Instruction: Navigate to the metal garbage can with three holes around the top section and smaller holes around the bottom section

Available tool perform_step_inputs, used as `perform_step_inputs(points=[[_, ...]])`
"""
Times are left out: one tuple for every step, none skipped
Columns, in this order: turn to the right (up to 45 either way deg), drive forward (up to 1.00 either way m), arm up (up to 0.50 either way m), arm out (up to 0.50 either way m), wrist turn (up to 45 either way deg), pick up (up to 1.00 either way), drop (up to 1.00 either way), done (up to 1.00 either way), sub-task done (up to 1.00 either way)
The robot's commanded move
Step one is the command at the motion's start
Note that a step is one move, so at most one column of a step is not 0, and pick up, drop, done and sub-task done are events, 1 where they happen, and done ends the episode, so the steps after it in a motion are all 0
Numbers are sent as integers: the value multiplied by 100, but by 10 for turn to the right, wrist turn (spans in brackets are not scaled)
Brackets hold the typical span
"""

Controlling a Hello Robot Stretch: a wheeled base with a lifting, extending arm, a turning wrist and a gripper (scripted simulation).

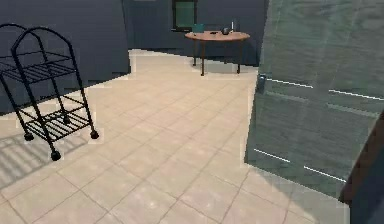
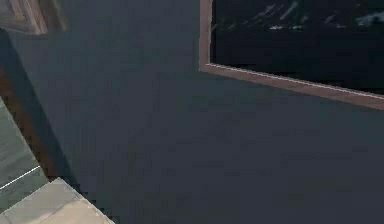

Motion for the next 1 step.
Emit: perform_step_inputs(points=[[0, 100, 0, 0, 0, 0, 0, 0, 0]])
